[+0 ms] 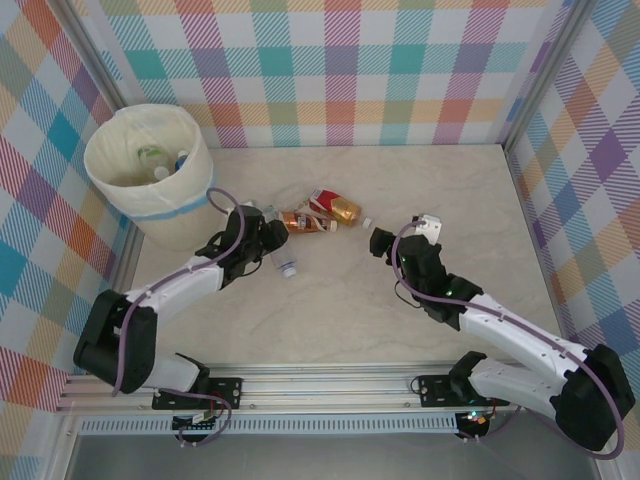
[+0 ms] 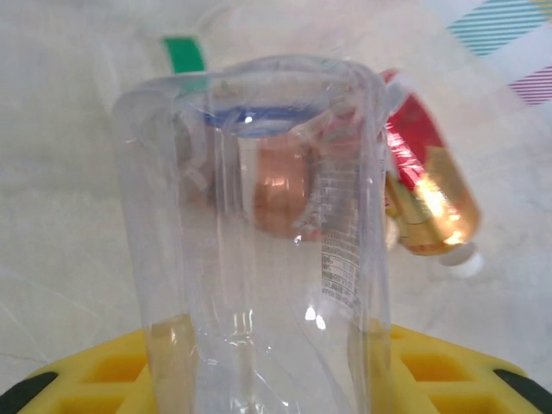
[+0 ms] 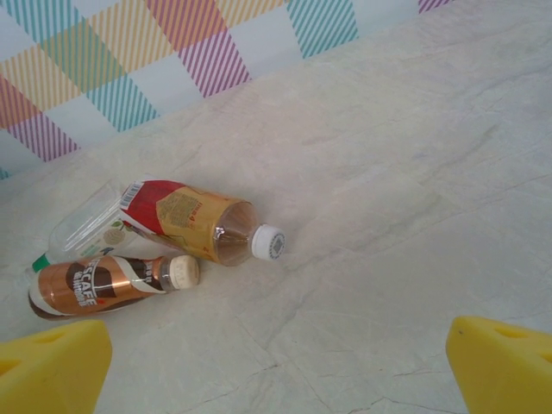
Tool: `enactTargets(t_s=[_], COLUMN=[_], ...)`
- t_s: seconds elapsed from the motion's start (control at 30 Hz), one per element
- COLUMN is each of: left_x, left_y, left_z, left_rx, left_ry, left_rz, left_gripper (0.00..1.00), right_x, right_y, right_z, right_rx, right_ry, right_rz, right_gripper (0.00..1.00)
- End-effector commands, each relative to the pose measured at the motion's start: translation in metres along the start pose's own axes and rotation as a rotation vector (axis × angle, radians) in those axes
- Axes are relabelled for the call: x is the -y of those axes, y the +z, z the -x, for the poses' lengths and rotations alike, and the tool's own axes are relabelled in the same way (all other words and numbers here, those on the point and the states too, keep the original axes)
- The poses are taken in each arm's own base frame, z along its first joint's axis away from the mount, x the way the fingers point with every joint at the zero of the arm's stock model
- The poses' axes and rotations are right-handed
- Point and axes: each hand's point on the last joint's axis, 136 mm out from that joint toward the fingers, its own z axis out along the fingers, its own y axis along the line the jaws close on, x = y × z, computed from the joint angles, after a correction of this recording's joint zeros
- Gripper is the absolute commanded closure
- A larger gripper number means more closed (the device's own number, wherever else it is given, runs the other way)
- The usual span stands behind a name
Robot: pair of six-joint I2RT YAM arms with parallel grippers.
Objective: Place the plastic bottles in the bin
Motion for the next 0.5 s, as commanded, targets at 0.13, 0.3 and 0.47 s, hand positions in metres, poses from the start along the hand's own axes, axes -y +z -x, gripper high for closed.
enactTargets(t_s=[0.13, 0.3, 0.47], left_x=[0.032, 0.052, 0.068], left_y=[-0.052, -0.078, -0.104], left_z=[0.034, 0.065, 0.096], left_rx=[0.048, 0.055, 0.097], left_ry=[0.173, 0.186, 0.213], left_rz=[-0.079, -0.129, -0.149], left_gripper=[0.7, 0.71, 0.72], right_x=[-0.023, -0.04, -0.062], right_y=[-0.012, -0.017, -0.018], right_z=[0.028, 0.035, 0.035], right_rx=[0.113, 0.124, 0.1], right_ry=[0.089, 0.065, 0.034], right_rz=[0.156, 0.239, 0.336], right_gripper=[0.0, 0.0, 0.0])
